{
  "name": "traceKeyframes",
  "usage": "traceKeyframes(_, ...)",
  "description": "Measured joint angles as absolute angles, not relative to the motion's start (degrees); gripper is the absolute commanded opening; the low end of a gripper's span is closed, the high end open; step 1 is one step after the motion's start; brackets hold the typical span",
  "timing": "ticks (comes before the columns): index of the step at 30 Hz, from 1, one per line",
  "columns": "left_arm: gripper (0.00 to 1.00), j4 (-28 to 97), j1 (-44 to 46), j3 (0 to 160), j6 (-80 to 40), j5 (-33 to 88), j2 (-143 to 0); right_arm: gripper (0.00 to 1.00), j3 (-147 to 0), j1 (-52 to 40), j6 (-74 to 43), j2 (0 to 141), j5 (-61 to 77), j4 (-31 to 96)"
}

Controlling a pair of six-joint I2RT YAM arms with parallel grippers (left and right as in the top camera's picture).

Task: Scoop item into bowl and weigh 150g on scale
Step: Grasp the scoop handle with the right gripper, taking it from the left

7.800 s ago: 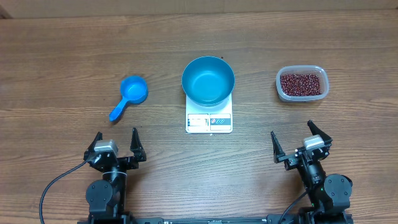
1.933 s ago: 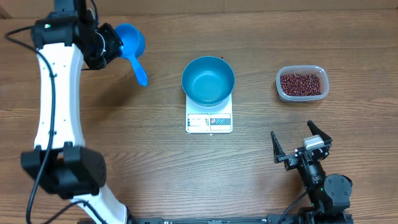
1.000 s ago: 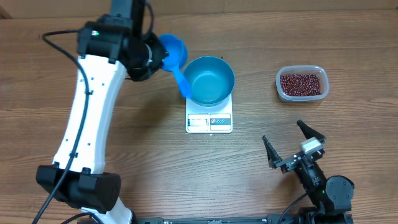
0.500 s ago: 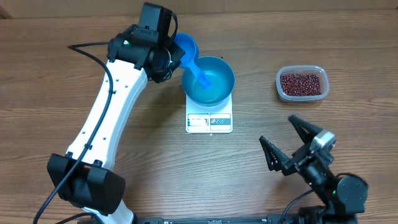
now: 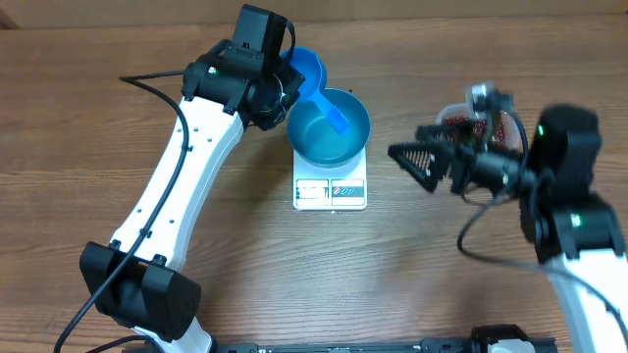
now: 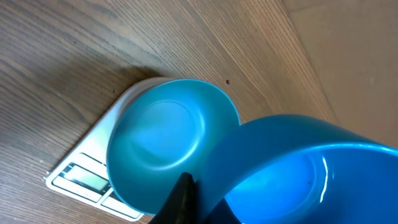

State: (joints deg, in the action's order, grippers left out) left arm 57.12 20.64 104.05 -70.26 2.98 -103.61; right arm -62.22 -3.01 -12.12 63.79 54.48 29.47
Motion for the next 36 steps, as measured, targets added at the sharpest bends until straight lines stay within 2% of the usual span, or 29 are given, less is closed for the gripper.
traceKeyframes(7,0.04,57.1,20.7,104.0,-74.7,4.0,-103.6,0.98,-63.7,-3.0,-19.5,75.0,62.9,21.7)
traceKeyframes(9,0.04,57.2,20.7,104.0,-75.3,4.1,-103.6,0.91,-63.7,-3.1,-20.7,76.9,63.6,20.4)
traceKeyframes(12,0.05,57.3,20.6,104.0,-76.3,4.1,-103.6,0.87,-63.7,-3.9,-22.7,78.5,61.5,19.2)
traceKeyframes(20,0.04,59.7,21.4,104.0,-84.6,4.3,-103.6,0.66,-63.7,-12.8,-31.9,78.6,45.7,16.1)
traceKeyframes(28,0.04,59.8,23.3,104.0,-87.5,6.0,-103.6,0.33,-63.7,-19.6,-37.2,78.6,33.4,13.2)
traceKeyframes(36,0.04,60.1,23.6,104.0,-88.2,8.2,-103.6,0.30,-63.7,-21.1,-39.2,78.6,27.5,12.6)
